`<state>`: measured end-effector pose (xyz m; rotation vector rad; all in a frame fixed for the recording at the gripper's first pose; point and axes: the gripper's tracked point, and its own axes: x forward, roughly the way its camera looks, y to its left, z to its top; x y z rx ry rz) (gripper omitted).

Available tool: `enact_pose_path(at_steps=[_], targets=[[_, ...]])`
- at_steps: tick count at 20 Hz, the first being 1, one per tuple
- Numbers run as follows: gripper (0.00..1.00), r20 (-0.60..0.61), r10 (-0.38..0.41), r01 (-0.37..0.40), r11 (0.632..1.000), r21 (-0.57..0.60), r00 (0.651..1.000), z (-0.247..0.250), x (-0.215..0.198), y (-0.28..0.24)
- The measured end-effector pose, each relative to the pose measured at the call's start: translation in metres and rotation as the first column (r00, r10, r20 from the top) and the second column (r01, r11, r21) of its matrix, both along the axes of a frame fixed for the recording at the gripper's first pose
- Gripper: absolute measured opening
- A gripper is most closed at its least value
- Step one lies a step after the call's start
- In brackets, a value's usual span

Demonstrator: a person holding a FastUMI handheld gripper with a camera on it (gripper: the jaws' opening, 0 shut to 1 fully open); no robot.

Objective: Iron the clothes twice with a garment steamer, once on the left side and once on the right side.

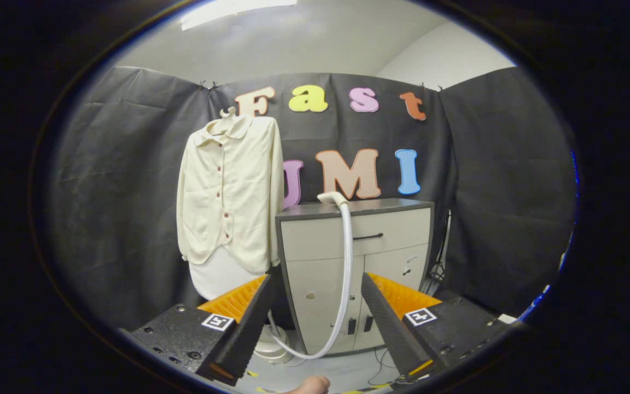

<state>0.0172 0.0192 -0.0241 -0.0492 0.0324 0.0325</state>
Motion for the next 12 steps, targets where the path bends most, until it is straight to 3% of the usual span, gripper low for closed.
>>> enact_pose_path(at_steps=[7,12], targets=[[0.98,0.007,-0.025,0.025,1.0,0.007,1.0,0.012,0.044,0.015],[0.98,-0.01,-0.05,0.05,0.999,-0.003,0.999,0.047,0.102,0.016]])
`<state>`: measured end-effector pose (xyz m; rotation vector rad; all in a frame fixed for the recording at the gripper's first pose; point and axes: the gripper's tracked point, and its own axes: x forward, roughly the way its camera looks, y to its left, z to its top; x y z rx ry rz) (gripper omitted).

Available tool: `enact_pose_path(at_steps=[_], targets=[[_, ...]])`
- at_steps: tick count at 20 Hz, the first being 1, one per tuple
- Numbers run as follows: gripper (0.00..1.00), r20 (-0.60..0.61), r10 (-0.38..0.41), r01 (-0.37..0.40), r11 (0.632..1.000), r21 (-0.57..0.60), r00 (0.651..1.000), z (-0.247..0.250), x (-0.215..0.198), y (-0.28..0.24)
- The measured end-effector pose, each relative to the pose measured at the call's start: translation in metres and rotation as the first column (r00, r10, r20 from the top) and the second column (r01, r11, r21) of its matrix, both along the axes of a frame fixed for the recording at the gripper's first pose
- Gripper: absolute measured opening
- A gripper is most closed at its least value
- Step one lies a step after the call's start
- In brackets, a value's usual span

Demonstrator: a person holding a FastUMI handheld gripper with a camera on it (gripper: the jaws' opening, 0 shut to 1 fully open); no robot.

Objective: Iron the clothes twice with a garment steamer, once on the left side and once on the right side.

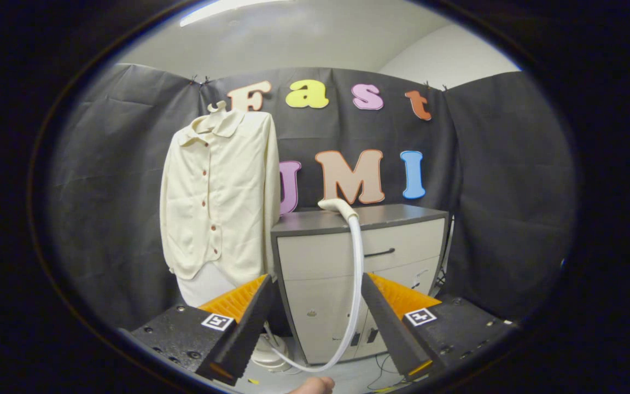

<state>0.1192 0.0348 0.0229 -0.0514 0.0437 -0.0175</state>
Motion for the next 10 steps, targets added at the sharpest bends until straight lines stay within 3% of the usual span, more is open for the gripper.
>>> enact_pose_path(at_steps=[10], targets=[[0.97,-0.062,-0.028,0.023,0.996,-0.082,0.998,0.059,0.186,-0.034]])
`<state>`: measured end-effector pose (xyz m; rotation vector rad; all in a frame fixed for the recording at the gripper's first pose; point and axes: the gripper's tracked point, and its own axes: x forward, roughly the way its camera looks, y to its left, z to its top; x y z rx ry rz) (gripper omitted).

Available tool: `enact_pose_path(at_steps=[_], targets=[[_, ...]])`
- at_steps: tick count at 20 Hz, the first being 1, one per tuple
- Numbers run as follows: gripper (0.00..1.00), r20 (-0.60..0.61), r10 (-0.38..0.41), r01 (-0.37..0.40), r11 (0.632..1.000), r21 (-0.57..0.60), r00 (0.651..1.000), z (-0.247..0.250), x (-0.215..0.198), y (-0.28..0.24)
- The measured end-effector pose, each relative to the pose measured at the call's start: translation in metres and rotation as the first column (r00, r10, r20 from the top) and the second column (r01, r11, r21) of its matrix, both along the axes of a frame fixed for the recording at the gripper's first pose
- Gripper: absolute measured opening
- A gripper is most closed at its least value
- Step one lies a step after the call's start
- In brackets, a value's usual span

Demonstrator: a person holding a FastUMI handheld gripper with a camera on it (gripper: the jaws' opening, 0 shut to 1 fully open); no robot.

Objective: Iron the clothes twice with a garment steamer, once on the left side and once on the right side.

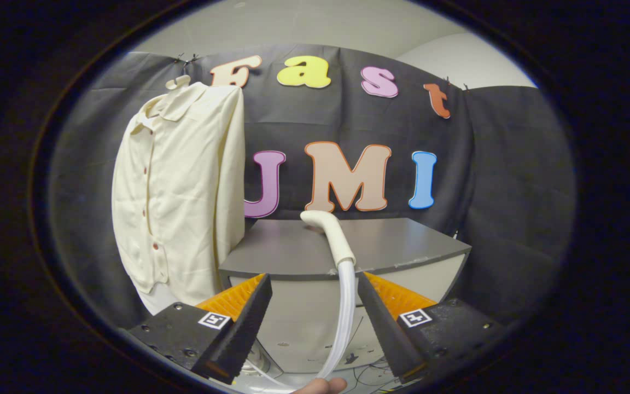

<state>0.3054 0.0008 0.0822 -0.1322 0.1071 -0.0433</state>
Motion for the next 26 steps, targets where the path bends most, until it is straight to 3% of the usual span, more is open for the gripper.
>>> enact_pose_path(at_steps=[8,15,18,21,22,24,26], targets=[[0.97,-0.146,-0.034,0.033,0.999,-0.013,0.989,0.003,0.1,-0.025],[0.92,-0.278,-0.057,0.063,0.998,0.01,0.959,-0.02,0.153,-0.025],[0.91,-0.344,-0.063,0.055,0.998,-0.033,0.937,-0.033,0.165,-0.026],[0.72,-0.388,-0.097,0.106,0.994,0.003,0.917,-0.043,0.176,-0.038],[0.71,-0.41,-0.096,0.115,0.993,0.022,0.907,-0.047,0.179,-0.037],[0.59,-0.38,-0.12,0.144,0.989,0.034,0.917,-0.043,0.183,-0.042],[0.46,-0.342,-0.106,0.115,0.993,0.004,0.933,-0.041,0.184,-0.043]])
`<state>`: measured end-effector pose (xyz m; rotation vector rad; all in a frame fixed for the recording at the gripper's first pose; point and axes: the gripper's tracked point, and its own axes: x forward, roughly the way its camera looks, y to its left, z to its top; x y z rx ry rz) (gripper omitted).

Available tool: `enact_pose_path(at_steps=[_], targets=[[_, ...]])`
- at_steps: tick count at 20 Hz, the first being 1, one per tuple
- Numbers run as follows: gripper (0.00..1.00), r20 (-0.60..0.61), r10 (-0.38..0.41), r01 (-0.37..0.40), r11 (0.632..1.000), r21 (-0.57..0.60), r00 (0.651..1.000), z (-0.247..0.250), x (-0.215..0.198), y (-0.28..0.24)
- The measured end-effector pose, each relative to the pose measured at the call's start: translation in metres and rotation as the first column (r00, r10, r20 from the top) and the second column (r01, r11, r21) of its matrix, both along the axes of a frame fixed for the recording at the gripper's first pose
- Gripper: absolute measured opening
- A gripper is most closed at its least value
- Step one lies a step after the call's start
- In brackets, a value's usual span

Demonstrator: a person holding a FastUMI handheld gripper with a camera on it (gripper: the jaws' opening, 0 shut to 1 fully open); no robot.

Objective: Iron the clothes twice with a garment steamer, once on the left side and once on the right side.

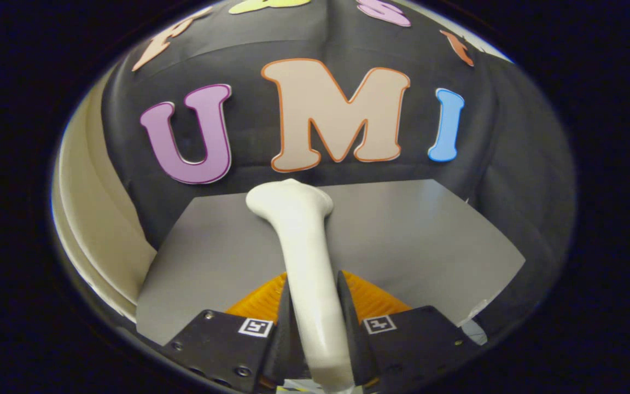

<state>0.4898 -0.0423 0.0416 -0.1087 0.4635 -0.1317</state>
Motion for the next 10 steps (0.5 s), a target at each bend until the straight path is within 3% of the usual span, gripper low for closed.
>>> enact_pose_path(at_steps=[4,10], targets=[[0.38,0.07,-0.102,0.1,0.995,0.027,0.992,0.012,-0.005,-0.015],[0.33,0.153,-0.116,0.107,0.992,0.068,0.981,0.019,-0.069,0.001]])
